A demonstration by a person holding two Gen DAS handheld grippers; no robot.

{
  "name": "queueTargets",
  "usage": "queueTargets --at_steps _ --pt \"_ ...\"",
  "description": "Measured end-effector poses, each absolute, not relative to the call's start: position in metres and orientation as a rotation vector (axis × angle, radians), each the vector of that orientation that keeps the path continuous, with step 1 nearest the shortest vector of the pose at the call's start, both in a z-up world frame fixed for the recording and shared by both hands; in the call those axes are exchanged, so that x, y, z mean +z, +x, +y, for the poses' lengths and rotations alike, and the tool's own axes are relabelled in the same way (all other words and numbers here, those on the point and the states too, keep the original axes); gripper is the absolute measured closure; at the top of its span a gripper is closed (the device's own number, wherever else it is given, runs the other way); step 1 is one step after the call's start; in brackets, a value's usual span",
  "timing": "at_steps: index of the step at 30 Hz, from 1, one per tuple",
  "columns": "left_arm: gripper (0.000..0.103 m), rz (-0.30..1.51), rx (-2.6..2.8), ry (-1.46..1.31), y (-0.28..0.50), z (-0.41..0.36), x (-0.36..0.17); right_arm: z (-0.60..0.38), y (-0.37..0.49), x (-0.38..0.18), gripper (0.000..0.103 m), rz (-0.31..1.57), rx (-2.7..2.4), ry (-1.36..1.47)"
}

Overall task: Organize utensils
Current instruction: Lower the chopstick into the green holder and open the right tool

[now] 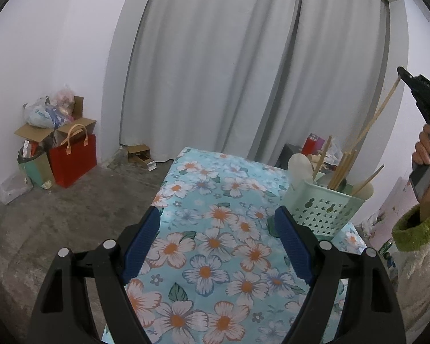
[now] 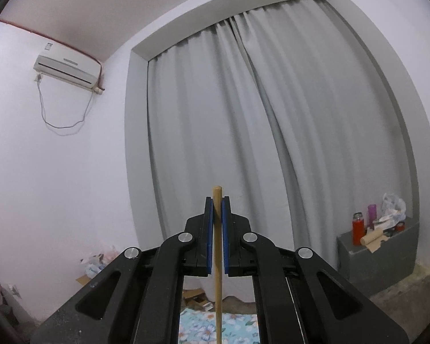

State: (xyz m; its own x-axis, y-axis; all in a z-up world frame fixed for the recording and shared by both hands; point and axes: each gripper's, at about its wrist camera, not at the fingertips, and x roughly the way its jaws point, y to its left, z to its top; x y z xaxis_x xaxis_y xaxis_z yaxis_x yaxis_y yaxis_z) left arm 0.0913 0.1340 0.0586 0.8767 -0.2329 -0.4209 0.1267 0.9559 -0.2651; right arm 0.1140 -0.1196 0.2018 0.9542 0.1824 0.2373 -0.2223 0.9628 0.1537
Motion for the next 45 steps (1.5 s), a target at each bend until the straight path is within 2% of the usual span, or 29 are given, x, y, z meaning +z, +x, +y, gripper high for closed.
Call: queueTargets --at_steps 23,38,40,42,43,45 --pt "0.023 0.467 -0.168 -0.229 0.088 0.137 0.057 -0.123 0.146 0.155 0.099 -0.069 0.136 0.183" --pt "0.023 0.477 -0.154 -0.235 0.091 0.134 0.053 -0.093 0.145 0.138 0.098 -0.035 0.050 -0.014" --pt "0.023 0.478 -0.148 -0.246 0.090 0.134 0.052 -0.089 0.148 0.133 0.091 0.007 0.065 -0.037" --pt "0.023 0.477 -0.144 -0.260 0.088 0.135 0.051 -0.087 0.149 0.128 0.055 0.053 0.081 -0.051" --pt "0.023 0.477 -0.144 -0.264 0.088 0.135 0.051 -0.087 0.147 0.126 0.049 0.058 0.083 -0.051" --pt "0.023 0.479 -0.142 -0.262 0.085 0.136 0.051 -0.089 0.138 0.129 0.046 0.054 0.089 -0.042"
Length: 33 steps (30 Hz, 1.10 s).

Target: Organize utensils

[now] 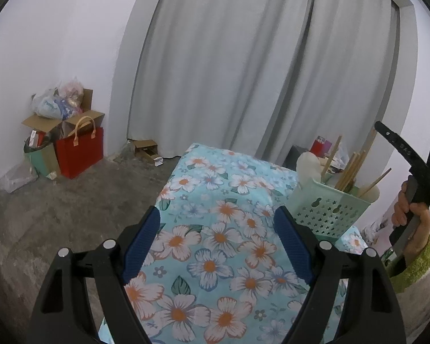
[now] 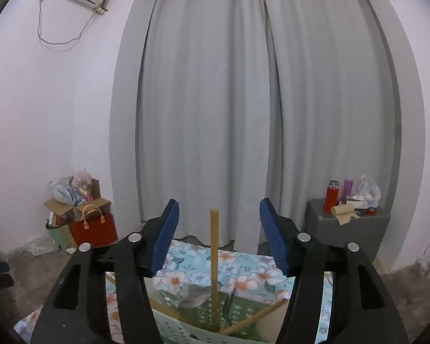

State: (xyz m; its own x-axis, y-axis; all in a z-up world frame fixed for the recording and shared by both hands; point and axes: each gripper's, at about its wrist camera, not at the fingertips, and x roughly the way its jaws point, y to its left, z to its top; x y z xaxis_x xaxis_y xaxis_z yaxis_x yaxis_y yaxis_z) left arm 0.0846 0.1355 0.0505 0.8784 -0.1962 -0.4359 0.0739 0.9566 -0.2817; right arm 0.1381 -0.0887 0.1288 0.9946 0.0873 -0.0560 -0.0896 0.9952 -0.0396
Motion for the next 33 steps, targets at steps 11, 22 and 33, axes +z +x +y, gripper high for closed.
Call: queueTargets --at_steps 11,22,33 --pt "0.010 0.445 -0.140 -0.235 0.061 0.120 0.069 -0.119 0.087 0.146 0.030 0.013 0.117 0.126" --pt "0.006 0.458 -0.107 -0.236 0.043 0.093 0.093 -0.097 0.039 0.103 0.011 0.217 0.139 0.075" --pt "0.006 0.491 -0.069 -0.099 0.040 0.028 0.092 -0.070 0.025 0.041 0.008 0.489 -0.125 0.009"
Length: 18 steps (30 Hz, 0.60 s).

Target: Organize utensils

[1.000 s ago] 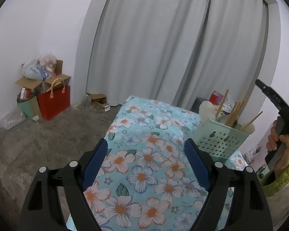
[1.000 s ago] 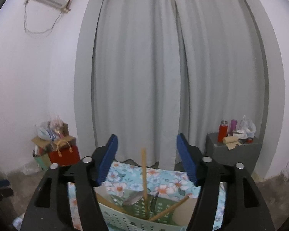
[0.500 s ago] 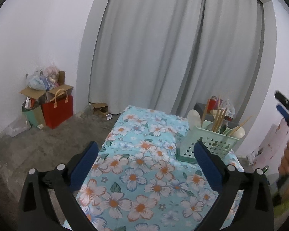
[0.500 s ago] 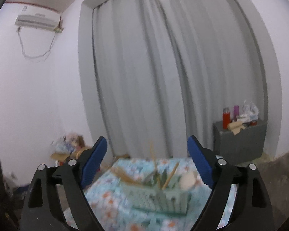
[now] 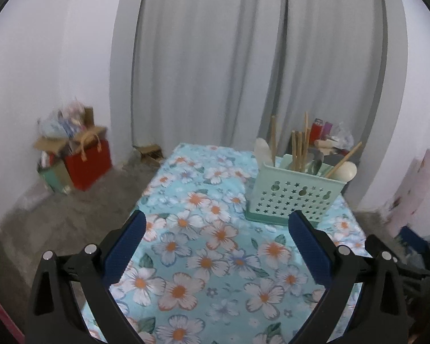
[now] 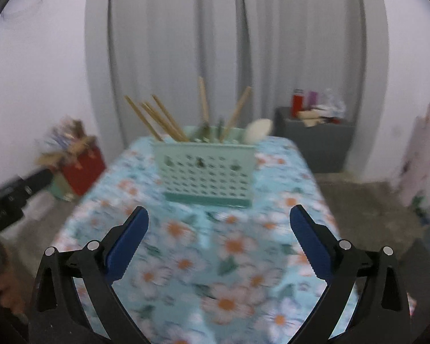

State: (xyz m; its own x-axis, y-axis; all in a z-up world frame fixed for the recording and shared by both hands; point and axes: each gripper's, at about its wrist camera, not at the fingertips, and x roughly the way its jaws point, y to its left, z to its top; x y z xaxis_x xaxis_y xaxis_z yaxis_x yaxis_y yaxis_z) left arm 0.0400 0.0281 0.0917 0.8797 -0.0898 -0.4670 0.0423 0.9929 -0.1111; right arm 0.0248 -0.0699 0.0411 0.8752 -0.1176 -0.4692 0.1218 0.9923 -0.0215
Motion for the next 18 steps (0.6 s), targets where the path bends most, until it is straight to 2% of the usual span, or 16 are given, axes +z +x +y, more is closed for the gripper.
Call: queueTargets --at_steps 18 --pt "0.006 0.539 0.030 0.021 0.049 0.008 0.074 -0.076 0.021 0.029 0.008 0.504 -0.292 -0.023"
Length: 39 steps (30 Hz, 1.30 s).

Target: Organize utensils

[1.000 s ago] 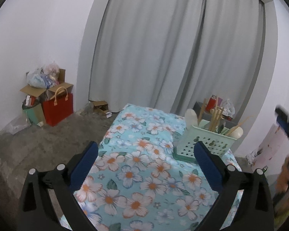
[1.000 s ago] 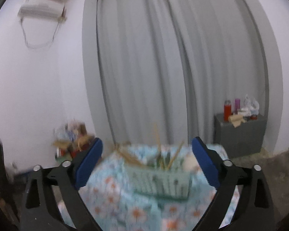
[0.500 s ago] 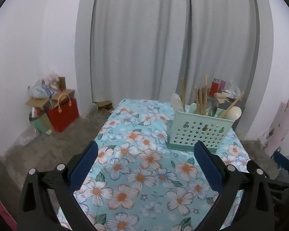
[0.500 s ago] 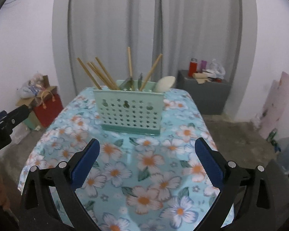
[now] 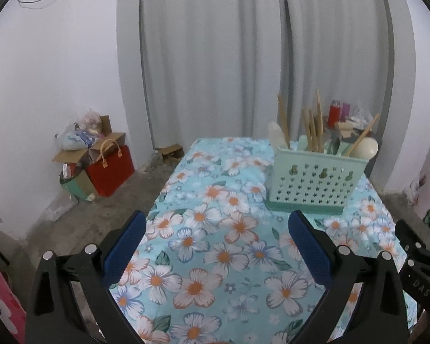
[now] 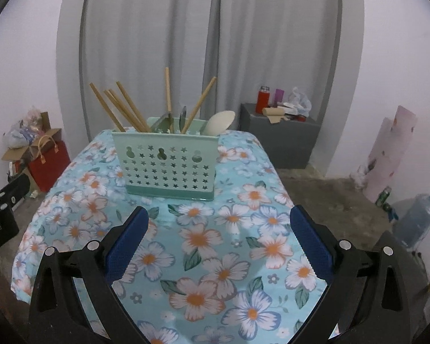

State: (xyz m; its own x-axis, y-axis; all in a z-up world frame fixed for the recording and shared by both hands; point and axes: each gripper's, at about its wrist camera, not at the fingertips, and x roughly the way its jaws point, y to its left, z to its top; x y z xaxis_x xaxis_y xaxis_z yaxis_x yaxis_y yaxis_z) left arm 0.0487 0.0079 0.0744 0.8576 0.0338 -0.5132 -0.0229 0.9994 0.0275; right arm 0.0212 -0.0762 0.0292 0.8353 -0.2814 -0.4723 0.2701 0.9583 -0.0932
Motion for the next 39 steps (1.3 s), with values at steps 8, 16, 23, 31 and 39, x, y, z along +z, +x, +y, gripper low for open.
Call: queueTargets --at_steps 8,16,23,31,39 --pt "0.006 0.586 0.025 0.016 0.059 0.002 0.067 -0.084 0.030 0.023 0.008 0.531 -0.316 -0.004" --pt "0.006 0.599 0.017 0.021 0.065 -0.001 0.067 -0.086 0.034 0.024 0.008 0.527 -0.325 -0.006" --pt "0.006 0.600 0.009 0.025 0.066 -0.003 0.068 -0.084 0.034 0.025 0.008 0.526 -0.321 -0.014" --pt "0.006 0.604 0.003 0.020 0.065 -0.003 0.068 -0.081 0.033 0.026 0.008 0.522 -0.313 -0.023" --pt "0.006 0.605 0.003 0.018 0.064 -0.002 0.069 -0.082 0.033 0.026 0.008 0.521 -0.312 -0.022"
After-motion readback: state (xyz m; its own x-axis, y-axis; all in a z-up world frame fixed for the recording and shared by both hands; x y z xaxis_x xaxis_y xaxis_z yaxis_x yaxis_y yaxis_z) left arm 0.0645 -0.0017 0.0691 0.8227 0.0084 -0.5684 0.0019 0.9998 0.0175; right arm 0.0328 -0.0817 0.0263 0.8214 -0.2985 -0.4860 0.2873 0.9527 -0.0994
